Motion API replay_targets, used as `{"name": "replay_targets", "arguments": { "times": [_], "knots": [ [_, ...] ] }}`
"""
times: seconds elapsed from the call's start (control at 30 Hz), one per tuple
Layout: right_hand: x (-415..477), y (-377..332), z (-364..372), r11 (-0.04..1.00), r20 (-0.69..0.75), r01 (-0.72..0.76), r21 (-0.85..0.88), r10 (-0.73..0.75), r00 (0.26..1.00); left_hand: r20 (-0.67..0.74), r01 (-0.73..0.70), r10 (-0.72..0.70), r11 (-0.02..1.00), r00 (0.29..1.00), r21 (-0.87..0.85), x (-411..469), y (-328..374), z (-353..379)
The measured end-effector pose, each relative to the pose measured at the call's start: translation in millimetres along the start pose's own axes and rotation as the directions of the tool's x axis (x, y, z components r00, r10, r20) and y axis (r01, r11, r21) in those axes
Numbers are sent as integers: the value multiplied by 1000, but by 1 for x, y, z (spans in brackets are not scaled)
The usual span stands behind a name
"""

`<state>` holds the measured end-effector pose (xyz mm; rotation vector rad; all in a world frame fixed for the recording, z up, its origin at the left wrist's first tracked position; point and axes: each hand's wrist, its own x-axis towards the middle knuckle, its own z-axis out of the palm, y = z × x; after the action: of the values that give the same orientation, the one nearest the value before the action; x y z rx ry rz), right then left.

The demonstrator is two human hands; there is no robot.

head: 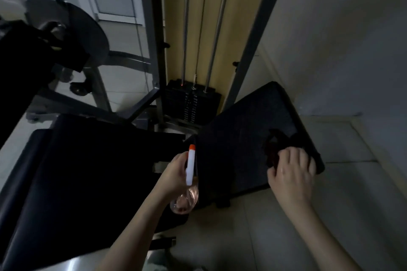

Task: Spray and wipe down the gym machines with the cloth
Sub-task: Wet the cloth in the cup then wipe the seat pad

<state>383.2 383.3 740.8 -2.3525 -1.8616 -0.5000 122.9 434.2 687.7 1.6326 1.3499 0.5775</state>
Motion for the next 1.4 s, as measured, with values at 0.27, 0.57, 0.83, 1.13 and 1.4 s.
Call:
{"name": "replay_targets", "arguments": {
  "times": [0.27,0.57,0.83,1.13,1.4],
  "knots": [
    [37,-20,14,984,100,-97,-148,112,989,163,-114,114,993,980,-5,74,-5,-41],
    [-32,-31,38,987,255,64,-151,-23,967,281,-130,138,990,950,-44,115,-6,-41],
    [41,-11,19,943,-87,-306,-128,297,951,266,-149,163,986,950,-71,126,1,-40],
    [-7,-53,63,986,181,-20,-167,51,982,277,-162,168,986,946,-47,127,19,-32],
    [27,-8,20,955,-177,-264,-138,239,955,322,-219,235,972,917,-85,112,42,-20]
  ]
}}
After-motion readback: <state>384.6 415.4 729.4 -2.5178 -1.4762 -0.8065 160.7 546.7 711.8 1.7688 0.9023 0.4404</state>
